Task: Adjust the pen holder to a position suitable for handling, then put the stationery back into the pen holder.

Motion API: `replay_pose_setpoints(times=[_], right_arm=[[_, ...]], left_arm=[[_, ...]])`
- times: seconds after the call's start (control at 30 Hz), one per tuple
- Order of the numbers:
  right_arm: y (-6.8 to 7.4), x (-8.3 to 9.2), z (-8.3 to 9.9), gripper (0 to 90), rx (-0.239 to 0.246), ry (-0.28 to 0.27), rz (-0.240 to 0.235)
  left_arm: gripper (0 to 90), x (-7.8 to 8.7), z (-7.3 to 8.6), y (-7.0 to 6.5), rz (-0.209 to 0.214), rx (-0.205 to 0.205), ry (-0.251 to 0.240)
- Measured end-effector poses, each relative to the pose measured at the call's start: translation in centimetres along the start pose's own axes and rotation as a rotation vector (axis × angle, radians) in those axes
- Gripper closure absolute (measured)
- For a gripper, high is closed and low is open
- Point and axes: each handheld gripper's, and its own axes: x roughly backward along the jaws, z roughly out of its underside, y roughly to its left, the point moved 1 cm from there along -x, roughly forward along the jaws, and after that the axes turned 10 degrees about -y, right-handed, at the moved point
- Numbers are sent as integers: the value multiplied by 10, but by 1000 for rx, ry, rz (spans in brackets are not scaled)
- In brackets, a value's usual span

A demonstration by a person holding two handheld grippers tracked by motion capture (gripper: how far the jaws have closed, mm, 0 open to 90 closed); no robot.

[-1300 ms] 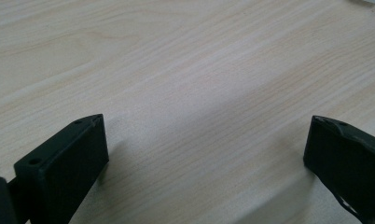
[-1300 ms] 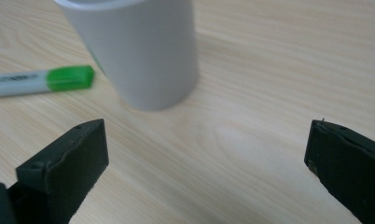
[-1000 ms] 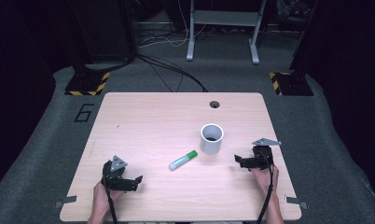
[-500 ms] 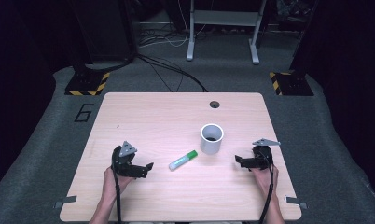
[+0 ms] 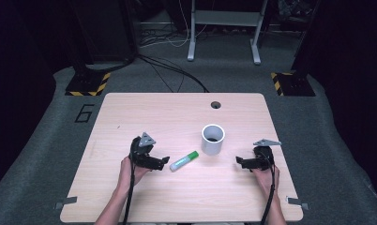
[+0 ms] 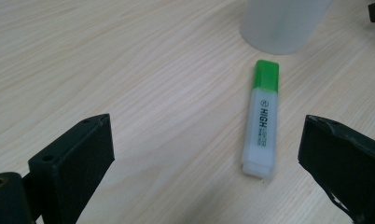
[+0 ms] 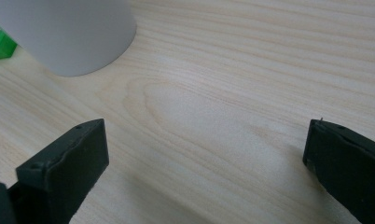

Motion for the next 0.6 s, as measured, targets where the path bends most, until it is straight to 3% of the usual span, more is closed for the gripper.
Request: replay_pose_setpoints(times=[0.4,0.5,0.6], right_arm=[[0,1,0,4,-10,-3,4],[1,0,0,8,0,-2,6],[1,0,0,9,0,-3,7]], left_arm=[[39,-44,-22,-25,62,-51,45],[81,-61,-24,-36,98,-60,75],[129,-68,-24,-40,105,-64,75]])
